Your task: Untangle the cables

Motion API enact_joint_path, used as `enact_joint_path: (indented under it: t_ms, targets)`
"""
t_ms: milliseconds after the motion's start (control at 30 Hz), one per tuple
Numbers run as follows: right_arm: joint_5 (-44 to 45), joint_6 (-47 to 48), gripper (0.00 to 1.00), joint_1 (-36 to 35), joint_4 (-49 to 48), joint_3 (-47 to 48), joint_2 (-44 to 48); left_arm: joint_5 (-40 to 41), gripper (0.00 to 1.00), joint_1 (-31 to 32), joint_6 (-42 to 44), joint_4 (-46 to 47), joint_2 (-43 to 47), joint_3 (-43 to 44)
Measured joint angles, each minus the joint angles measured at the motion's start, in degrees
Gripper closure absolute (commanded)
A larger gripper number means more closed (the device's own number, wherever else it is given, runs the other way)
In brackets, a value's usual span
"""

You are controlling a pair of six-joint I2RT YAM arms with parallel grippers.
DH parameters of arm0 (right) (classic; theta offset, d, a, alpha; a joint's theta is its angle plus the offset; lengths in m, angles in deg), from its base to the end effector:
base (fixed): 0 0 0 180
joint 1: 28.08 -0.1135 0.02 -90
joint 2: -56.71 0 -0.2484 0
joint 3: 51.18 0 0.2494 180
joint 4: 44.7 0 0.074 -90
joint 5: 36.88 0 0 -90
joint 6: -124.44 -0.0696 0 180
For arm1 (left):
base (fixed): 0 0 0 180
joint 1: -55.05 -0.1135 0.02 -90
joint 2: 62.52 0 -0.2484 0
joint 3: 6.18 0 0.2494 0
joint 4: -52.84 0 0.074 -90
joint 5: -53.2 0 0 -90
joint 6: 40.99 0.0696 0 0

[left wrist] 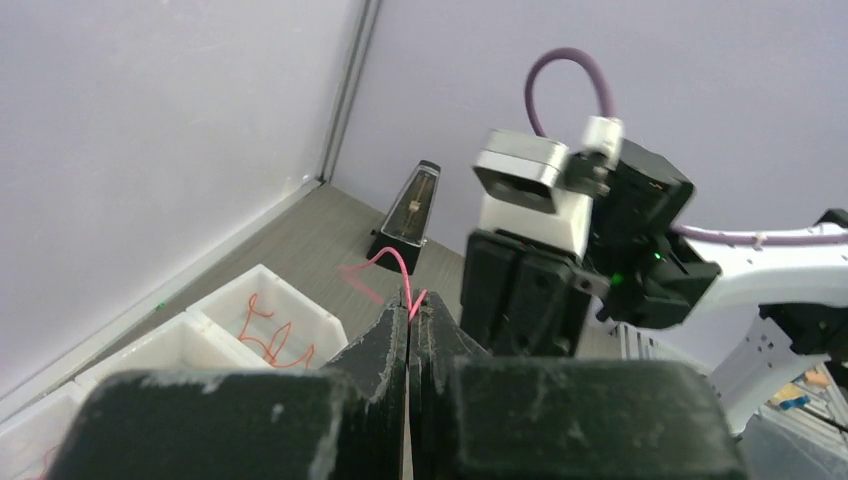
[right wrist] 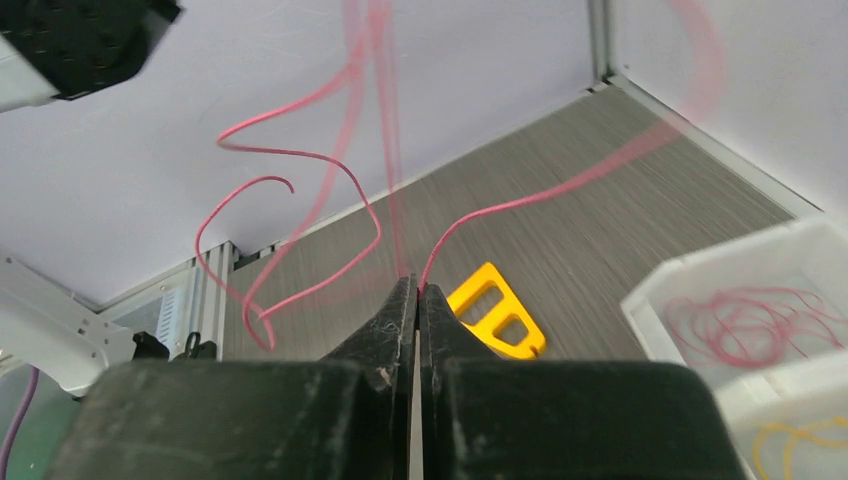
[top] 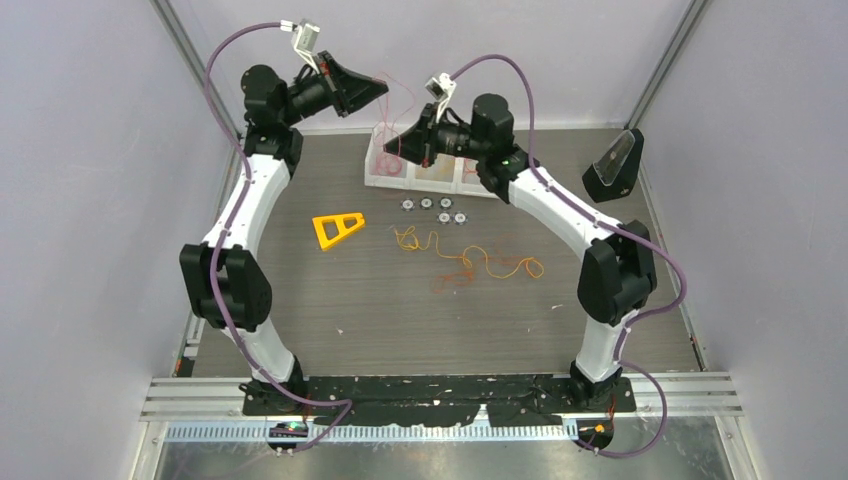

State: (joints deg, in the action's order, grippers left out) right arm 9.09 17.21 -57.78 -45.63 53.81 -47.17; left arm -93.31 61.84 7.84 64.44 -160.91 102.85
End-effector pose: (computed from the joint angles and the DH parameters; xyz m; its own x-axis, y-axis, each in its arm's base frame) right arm 0.3694 0.2664 0.3639 -0.2547 0.0999 -0.9618 -0.9257 0.2626 0.2724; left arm 0.3957 -0.1056 0.4478 -0.2646 -0.3343 -0.9046 0.8735 0.3143 -0.3717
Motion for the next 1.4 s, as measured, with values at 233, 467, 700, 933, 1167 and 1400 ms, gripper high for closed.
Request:
enact_joint_path:
  t_ms: [233, 467, 700, 933, 1167, 1400]
  targets:
    - [-0.17, 2.29, 0.26, -0.85, 5.68, 3.37, -3.78, 7.89, 1.00, -0.07, 7.67, -5.07, -3.41, 3.37]
    - [2.89, 10.01, 0.11, 9.16, 18.38, -1.55, -3.74, 17.81, 1.00, -0.04, 23.32, -8.22, -8.28, 6.80]
    - [6.78, 17.51, 0.10, 18.73, 30.56, -5.51, -2.43, 28.70, 1.00, 0.31, 27.06, -7.56, -22.16, 10.86]
    - [7.04, 21.11, 0.10, 19.34, 34.27, -5.46, 0.37, 39.95, 1.00, 2.82, 29.27, -6.97, -30.01, 12.35]
    - [7.04, 21.88, 0.10, 20.39, 36.11, -5.38, 0.39, 51.93, 1.00, 7.80, 42.05, -7.78, -30.86, 12.44]
    - [6.88, 21.84, 0.10, 22.10, 36.37, -5.35, 0.37, 67.98, 1.00, 11.69, 55.71, -13.07, -31.71, 11.52]
